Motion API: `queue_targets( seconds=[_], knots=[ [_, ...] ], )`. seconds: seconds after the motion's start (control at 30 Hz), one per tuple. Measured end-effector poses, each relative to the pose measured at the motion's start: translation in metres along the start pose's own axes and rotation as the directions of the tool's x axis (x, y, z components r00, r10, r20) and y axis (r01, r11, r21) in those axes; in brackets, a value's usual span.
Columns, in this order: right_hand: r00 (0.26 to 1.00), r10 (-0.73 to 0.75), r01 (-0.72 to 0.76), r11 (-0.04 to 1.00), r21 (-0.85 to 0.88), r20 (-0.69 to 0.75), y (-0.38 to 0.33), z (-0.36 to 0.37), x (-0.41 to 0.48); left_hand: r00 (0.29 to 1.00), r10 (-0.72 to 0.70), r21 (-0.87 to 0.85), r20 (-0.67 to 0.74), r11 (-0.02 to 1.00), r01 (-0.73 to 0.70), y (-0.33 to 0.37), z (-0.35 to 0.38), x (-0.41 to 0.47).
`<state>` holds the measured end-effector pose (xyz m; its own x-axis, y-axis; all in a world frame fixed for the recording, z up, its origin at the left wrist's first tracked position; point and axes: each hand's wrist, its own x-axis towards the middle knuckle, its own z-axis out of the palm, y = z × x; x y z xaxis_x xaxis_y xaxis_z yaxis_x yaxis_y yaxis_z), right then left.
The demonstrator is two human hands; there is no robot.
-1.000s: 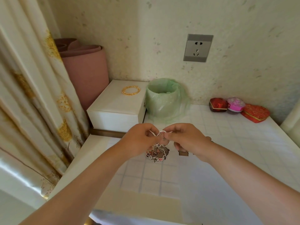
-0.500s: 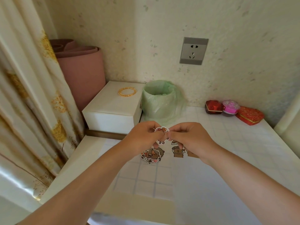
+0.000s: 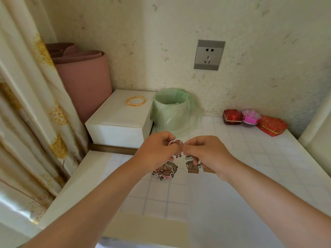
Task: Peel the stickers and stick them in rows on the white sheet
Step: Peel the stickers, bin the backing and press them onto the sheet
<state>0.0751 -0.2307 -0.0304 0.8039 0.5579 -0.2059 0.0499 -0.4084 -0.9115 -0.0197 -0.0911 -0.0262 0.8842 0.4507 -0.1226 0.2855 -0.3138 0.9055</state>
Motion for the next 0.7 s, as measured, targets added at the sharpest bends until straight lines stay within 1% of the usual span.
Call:
queue_targets(
  seconds=[0.17,0.27,0.33,0.4,0.53,0.57,0.6,0.63,0.7],
  knots=[
    [0.997,-0.074,0.073,0.996,0.048,0.009,-0.0040,-0.0004,-0.0019,1.000,0.023,0.012,-0.016,1.000,-0.023,-0.0002,-0.0007,-0.0005],
    [0.994,-0.102,0.103,0.994,0.029,-0.035,-0.0046,0.0013,-0.0028,0.999,0.029,0.017,-0.017,0.999,-0.028,-0.0004,0.0000,-0.0010],
    [0.982,-0.169,0.166,0.985,-0.041,-0.079,-0.0036,0.0038,-0.0035,1.000,0.026,0.006,-0.011,1.000,-0.026,-0.0006,0.0018,-0.0017],
    [0.959,-0.261,0.243,0.958,-0.154,-0.110,-0.0013,0.0052,-0.0029,0.999,0.034,-0.009,-0.014,0.999,-0.034,-0.0012,0.0037,-0.0020],
    [0.909,-0.396,0.333,0.880,-0.339,-0.132,0.0015,0.0040,-0.0060,0.998,0.045,0.002,-0.044,0.999,-0.045,-0.0014,0.0051,-0.0028],
    [0.900,-0.418,0.352,0.864,-0.360,-0.125,0.0010,0.0040,-0.0072,0.997,0.048,-0.006,-0.053,0.999,-0.048,-0.0011,0.0053,-0.0027],
    [0.902,-0.415,0.359,0.873,-0.331,-0.116,-0.0003,0.0042,-0.0081,0.997,0.049,-0.019,-0.063,0.999,-0.050,-0.0005,0.0052,-0.0029],
    [0.917,-0.383,0.348,0.904,-0.248,-0.109,-0.0021,0.0040,-0.0080,0.996,0.045,-0.038,-0.072,0.998,-0.048,0.0008,0.0049,-0.0032],
    [0.964,-0.255,0.255,0.967,-0.006,-0.073,-0.0078,0.0019,-0.0070,0.997,0.027,-0.086,-0.077,0.996,-0.033,0.0030,0.0027,-0.0031]
  ],
)
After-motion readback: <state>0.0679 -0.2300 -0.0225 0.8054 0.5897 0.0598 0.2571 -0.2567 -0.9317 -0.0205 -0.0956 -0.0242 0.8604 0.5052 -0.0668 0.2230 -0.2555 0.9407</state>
